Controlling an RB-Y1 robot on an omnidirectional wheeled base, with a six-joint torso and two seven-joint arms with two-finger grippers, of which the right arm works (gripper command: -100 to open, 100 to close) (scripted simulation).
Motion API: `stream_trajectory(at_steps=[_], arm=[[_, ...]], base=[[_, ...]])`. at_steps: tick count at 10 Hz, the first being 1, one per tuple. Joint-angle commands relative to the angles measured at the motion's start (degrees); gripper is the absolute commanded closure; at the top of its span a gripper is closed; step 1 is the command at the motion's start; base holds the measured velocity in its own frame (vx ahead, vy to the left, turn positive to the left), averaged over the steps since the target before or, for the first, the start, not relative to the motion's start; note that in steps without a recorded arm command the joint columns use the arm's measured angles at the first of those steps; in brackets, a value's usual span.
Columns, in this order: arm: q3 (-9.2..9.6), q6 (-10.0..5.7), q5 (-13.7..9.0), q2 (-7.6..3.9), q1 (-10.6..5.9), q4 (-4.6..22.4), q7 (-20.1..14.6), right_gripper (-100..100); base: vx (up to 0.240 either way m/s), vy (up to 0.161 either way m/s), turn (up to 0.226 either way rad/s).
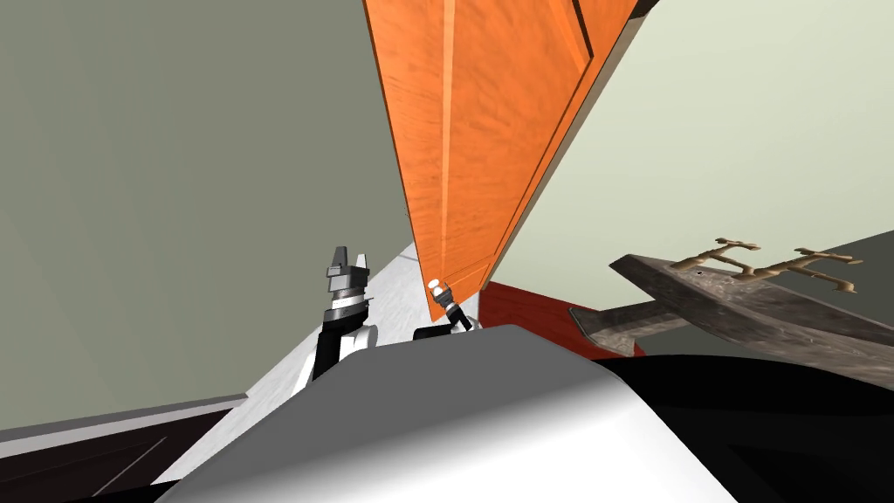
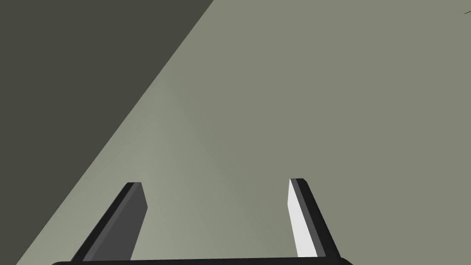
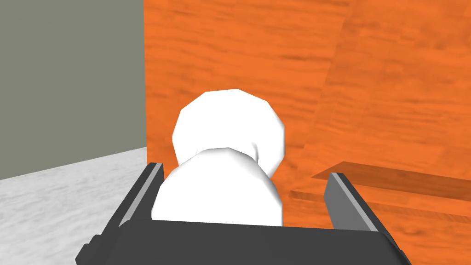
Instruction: Push the door open
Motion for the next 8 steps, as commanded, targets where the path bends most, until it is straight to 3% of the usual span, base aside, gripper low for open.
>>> stream_trajectory(at_steps=[1, 4, 8], arm=[[-2.03, -1.0, -0.9, -0.52, -0.65, 1.3, 0.0, 100], [-2.9, -1.08, -1.3, -0.22, -0.67, 1.3, 0.3, 100], [-5.56, -1.3, -2.5, 1.19, -0.71, 1.3, 1.2, 100]], base=[[0.077, 0.104, -0.039], [0.066, 0.099, -0.034], [0.107, 0.133, -0.052]])
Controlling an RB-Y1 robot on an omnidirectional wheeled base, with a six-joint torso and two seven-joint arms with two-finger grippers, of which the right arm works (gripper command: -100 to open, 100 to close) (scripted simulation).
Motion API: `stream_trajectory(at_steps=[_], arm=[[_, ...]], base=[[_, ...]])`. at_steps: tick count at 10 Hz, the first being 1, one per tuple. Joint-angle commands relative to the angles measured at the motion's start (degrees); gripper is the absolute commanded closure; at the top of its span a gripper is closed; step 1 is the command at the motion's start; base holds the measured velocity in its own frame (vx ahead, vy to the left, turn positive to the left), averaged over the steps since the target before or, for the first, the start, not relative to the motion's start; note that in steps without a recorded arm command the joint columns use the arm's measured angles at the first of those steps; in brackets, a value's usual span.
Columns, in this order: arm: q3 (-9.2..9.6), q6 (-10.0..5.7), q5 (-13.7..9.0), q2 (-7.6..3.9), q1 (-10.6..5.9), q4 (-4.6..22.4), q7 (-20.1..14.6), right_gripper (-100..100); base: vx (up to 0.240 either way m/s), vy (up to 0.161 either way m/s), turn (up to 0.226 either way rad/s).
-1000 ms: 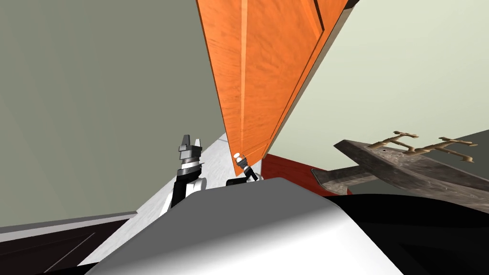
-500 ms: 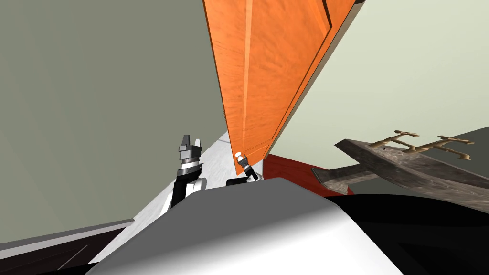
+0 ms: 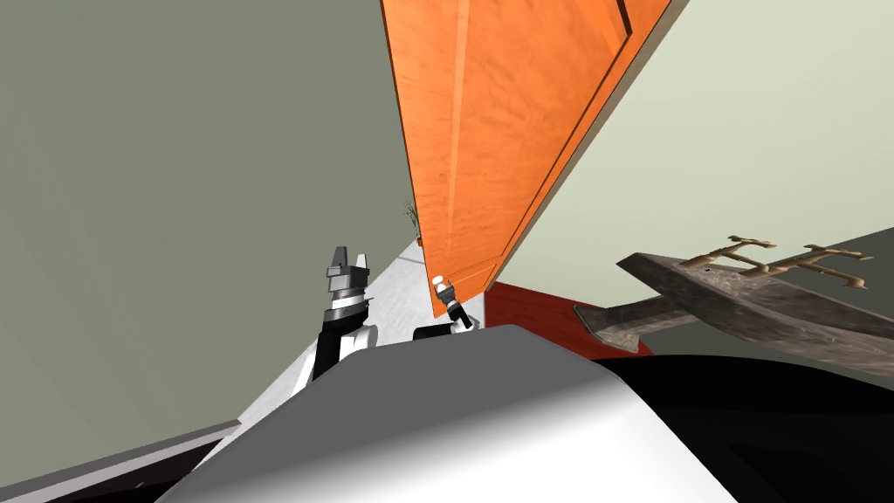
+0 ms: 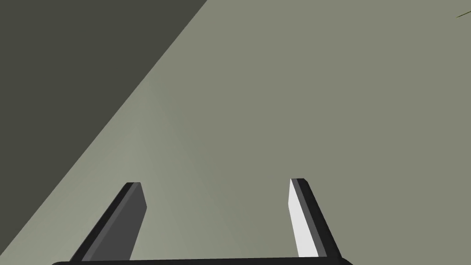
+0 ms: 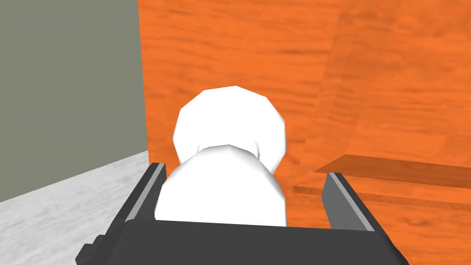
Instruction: Push the door open
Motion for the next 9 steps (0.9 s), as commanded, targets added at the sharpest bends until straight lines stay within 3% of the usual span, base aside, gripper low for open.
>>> stream_trajectory(at_steps=[1, 3, 4, 5, 6, 9], arm=[[-1.65, -1.24, -0.7, 0.38, -0.93, 1.4, -0.1, 100], [-2.96, -1.35, -1.3, 1.63, -0.95, 1.4, 0.3, 100], [-2.29, -0.89, -1.0, 1.17, -0.3, 1.0, 0.3, 100], [-3.64, -1.24, -1.6, -0.26, -0.49, 1.1, 0.8, 100], [-4.3, -1.35, -1.9, -0.73, -0.53, 1.2, 1.0, 100], [-6.63, -1.77, -2.9, -1.02, -0.66, 1.4, 2.0, 100]], base=[[0.089, 0.193, -0.071], [0.104, 0.19, -0.08], [0.06, 0.071, -0.033], [0.117, 0.113, -0.028], [0.175, 0.193, -0.065], [0.181, 0.157, -0.074]])
